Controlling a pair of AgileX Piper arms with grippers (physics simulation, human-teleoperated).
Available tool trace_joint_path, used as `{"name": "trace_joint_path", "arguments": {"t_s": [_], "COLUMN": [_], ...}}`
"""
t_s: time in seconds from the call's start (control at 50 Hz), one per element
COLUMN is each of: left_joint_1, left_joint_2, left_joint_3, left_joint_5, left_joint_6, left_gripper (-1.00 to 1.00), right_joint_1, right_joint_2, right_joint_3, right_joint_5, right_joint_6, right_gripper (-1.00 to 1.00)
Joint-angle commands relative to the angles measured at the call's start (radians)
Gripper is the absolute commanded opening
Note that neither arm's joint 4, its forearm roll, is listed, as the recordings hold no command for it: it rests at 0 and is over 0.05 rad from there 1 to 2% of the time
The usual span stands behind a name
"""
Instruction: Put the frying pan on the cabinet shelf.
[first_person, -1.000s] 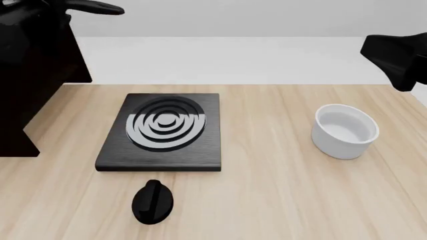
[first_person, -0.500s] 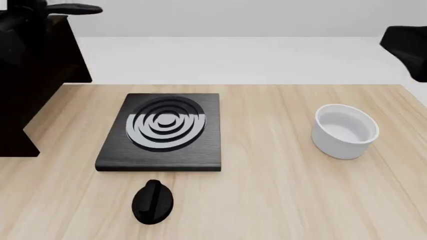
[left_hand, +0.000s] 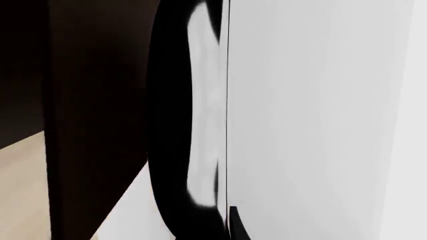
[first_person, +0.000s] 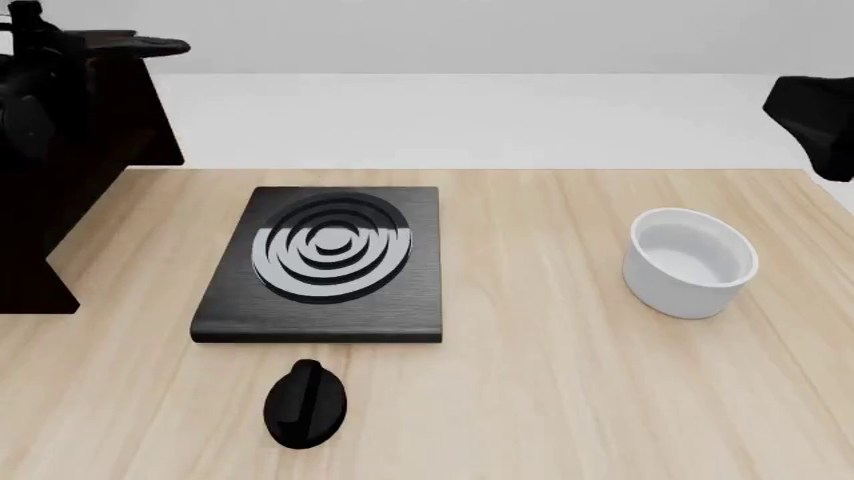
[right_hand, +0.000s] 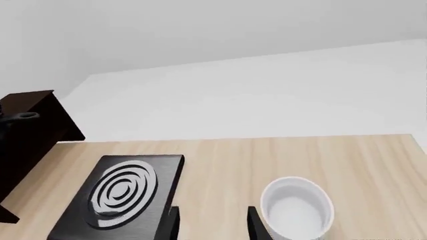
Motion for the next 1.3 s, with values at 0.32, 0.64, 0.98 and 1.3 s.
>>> {"name": "trace_joint_path", "arguments": {"t_s": [0.32,0.64,0.98,1.3], "left_joint_1": [0.037,0.044,0.063,0.061], "left_joint_2": [0.033,0.064,0.049,-0.006], "left_joint_3": [0.077,0.088,0.100,0.122], "left_joint_5": [-0.134,-0.156,-0.159,-0.145], "left_joint_6": [-0.014,-0.023,-0.015,-0.009], "left_gripper": [-1.00,-1.00,1.00,1.00], "right_joint_1": [-0.022,-0.024,-0.021,-0.012], "right_joint_2": [0.002,0.011,0.007,-0.013], "right_joint_3": [0.023,0.000,0.004,0.030], "right_joint_5": [-0.002,0.020,0.025,0.033], "right_joint_6": [0.007,0.004,0.007,0.015], "right_gripper": [1.00,1.00,1.00,1.00]}}
